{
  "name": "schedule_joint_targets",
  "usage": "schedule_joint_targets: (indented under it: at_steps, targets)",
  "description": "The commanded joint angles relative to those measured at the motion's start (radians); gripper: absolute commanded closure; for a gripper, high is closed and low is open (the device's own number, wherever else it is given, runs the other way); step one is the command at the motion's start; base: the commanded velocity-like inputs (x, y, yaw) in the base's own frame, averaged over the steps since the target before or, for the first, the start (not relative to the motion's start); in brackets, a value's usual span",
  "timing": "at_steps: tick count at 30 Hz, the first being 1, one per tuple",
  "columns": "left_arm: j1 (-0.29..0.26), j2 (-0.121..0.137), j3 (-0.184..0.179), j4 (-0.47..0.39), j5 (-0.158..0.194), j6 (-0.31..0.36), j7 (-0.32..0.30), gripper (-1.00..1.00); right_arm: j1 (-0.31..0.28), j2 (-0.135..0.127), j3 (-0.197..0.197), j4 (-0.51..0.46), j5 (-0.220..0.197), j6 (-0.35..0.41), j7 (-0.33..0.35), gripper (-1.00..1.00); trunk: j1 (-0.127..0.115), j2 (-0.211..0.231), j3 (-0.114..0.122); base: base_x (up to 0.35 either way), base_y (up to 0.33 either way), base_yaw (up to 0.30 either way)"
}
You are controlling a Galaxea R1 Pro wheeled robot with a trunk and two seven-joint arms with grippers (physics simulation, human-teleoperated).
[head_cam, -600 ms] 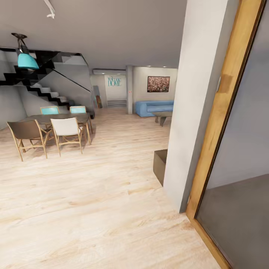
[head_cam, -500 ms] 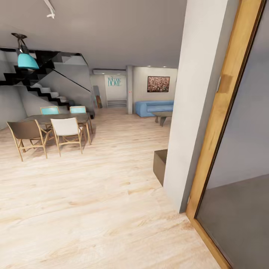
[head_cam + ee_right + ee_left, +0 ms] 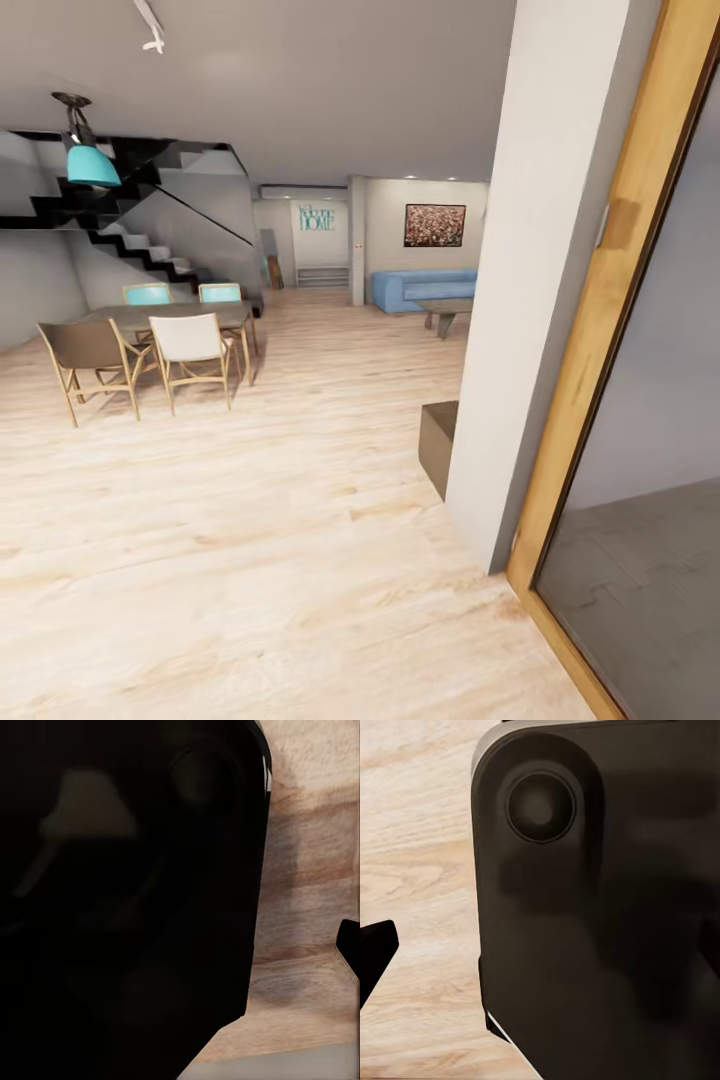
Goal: In the kitchen, take the popcorn bag from the countertop, put it into the microwave, and heat it until the popcorn is cooked so the cooked popcorn ends up inside the bag.
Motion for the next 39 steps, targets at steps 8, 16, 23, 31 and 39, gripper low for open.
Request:
schedule_joint_targets:
  at_steps: [8, 16, 23, 31, 39]
  targets:
    - [0.0, 0.0, 0.0, -0.001, 0.0, -0.001, 0.0, -1.0, 0.0, 0.001, 0.001, 0.0, 0.001, 0.0, 0.0, -1.0, 0.0, 0.0, -0.001, 0.0, 0.0, 0.265]
    - [0.0, 0.0, 0.0, -0.001, 0.0, -0.001, 0.0, -1.0, 0.0, 0.001, 0.001, 0.0, 0.001, 0.0, 0.0, -1.0, 0.0, 0.0, -0.001, 0.0, 0.0, 0.268]
    - [0.0, 0.0, 0.0, -0.001, 0.0, -0.001, 0.0, -1.0, 0.0, 0.0, 0.001, 0.0, 0.0, 0.0, 0.0, -1.0, 0.0, 0.0, -0.001, 0.0, 0.0, 0.268]
    - [0.0, 0.0, 0.0, -0.001, 0.0, -0.001, 0.0, -1.0, 0.0, 0.001, -0.001, 0.0, 0.001, -0.007, 0.011, -1.0, 0.0, 0.0, -0.001, 0.0, 0.0, 0.274]
    - [0.0, 0.0, 0.0, -0.001, 0.0, -0.001, 0.0, -1.0, 0.0, 0.001, -0.005, 0.0, -0.006, -0.054, 0.003, -1.0, 0.0, 0.0, -0.001, 0.0, 0.0, 0.281]
